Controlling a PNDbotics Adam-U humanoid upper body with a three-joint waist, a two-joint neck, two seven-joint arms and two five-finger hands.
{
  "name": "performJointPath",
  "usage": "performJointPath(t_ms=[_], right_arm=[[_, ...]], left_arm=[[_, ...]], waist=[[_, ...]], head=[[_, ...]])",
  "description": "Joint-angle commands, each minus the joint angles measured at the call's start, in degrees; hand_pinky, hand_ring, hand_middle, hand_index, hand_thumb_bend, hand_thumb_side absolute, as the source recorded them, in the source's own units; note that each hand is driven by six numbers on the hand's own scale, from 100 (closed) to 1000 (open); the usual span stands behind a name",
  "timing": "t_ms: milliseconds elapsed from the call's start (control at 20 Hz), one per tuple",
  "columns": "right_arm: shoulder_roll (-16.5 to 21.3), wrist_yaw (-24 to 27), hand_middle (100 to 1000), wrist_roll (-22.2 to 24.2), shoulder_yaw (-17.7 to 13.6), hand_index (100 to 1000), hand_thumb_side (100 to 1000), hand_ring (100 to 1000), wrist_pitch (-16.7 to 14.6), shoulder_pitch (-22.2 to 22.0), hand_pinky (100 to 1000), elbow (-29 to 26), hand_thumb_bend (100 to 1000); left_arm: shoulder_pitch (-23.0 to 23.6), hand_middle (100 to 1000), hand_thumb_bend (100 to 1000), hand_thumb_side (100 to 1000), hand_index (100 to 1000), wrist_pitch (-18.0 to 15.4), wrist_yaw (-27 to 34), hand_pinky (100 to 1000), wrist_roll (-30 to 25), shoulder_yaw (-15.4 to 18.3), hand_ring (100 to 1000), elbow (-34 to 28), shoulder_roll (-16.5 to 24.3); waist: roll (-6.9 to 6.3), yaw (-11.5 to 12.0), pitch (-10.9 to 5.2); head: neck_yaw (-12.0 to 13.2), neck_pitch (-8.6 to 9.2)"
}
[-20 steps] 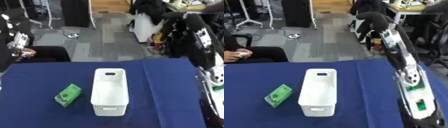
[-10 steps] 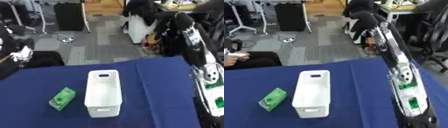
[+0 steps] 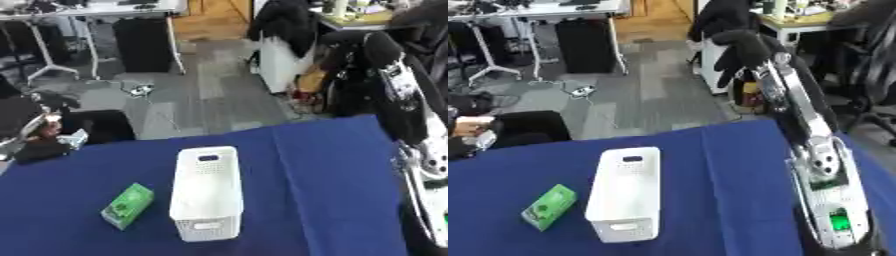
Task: Pick up objects on the table and place them in the box.
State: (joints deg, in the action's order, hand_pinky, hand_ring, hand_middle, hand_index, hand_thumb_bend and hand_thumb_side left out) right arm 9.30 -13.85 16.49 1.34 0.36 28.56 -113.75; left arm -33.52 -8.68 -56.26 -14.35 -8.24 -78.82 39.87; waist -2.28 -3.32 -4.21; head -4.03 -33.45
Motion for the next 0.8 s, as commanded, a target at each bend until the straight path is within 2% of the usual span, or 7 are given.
performJointPath(t_ms=[50, 350, 450, 500, 550, 650, 800], right_arm=[[-0.24, -0.47, 508, 0.92, 0.29, 760, 1000, 447, -0.11, 0.49, 228, -0.84, 330], [0.1, -1.12, 509, 4.65, 0.54, 757, 1000, 448, -1.01, 0.3, 223, -0.84, 323], [0.27, -1.13, 509, 5.17, 0.5, 756, 1000, 448, -1.12, 0.24, 223, -0.84, 322], [0.32, -1.12, 509, 5.36, 0.49, 756, 1000, 447, -1.14, 0.21, 222, -0.84, 322], [0.35, -1.1, 509, 5.51, 0.49, 756, 1000, 447, -1.15, 0.19, 222, -0.84, 322], [0.29, -1.0, 509, 5.73, 0.5, 757, 1000, 447, -1.16, 0.21, 222, -0.84, 322], [0.1, -0.82, 508, 5.86, 0.49, 757, 1000, 447, -1.18, 0.29, 222, -0.84, 322]], left_arm=[[-1.97, 495, 122, 1000, 821, -2.35, -3.44, 100, -4.92, -0.85, 302, 1.75, 1.84], [-4.75, 524, 100, 1000, 778, -5.91, -8.37, 100, -11.69, -2.45, 343, 6.41, 0.28], [-5.7, 536, 100, 1000, 769, -6.79, -10.09, 100, -13.1, -2.88, 393, 7.94, -0.55], [-6.12, 598, 100, 1000, 742, -7.2, -10.97, 199, -13.76, -3.07, 482, 8.64, -1.06], [-6.53, 639, 100, 1000, 733, -7.54, -11.98, 239, -14.28, -3.23, 516, 9.17, -1.54], [-7.14, 682, 100, 1000, 704, -7.82, -14.1, 285, -14.92, -3.41, 565, 9.95, -2.56], [-7.44, 698, 100, 1000, 720, -7.97, -16.93, 309, -15.37, -3.64, 587, 11.18, -4.38]], waist=[[-0.11, -0.1, -0.75], [0.08, 0.19, -0.78], [0.17, 0.33, -0.77], [0.21, 0.39, -0.77], [0.24, 0.42, -0.76], [0.3, 0.35, -0.73], [0.38, 0.17, -0.71]], head=[[1.38, 0.13], [2.48, 0.89], [2.66, 0.91], [2.78, 0.94], [2.93, 1.01], [3.26, 1.2], [3.57, 1.16]])
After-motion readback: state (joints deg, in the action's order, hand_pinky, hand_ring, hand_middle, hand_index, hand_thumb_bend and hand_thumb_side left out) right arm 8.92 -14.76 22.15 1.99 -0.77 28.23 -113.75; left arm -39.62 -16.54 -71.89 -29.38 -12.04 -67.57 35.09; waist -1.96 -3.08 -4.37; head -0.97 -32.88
